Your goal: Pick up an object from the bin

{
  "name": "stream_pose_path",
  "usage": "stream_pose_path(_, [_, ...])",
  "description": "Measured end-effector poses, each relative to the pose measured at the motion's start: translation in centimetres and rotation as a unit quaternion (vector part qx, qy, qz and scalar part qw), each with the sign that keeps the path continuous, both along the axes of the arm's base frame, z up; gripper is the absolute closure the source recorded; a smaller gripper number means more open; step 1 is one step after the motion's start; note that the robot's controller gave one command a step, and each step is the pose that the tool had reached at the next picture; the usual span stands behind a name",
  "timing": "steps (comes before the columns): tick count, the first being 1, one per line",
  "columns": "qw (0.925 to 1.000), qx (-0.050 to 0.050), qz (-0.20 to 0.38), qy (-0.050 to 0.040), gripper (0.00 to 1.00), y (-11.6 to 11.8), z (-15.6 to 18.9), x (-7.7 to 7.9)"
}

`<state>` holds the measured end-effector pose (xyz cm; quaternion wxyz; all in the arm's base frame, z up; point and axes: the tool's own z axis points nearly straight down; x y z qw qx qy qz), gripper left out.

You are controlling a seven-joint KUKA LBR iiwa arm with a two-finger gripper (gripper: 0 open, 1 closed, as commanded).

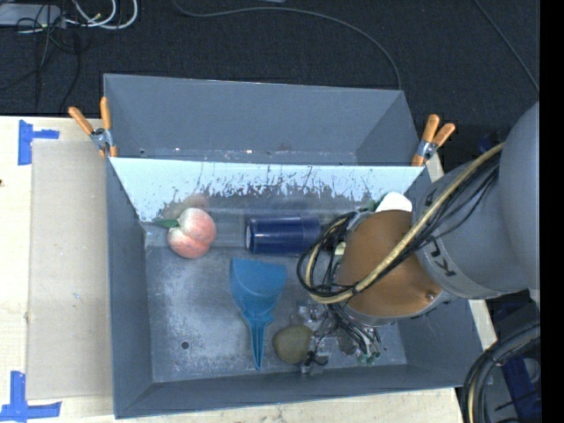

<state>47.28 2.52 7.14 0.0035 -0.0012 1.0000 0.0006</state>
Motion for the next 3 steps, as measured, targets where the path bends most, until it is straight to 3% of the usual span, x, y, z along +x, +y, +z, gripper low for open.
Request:
stream_pose_path(2, [1.0, 0.0, 0.0, 0.0039, 1.0, 0.0, 0.8, -0.2])
stream_pose_path(3, [1.0, 0.0, 0.0, 0.0043, 1.0, 0.0, 3.2, -0.3])
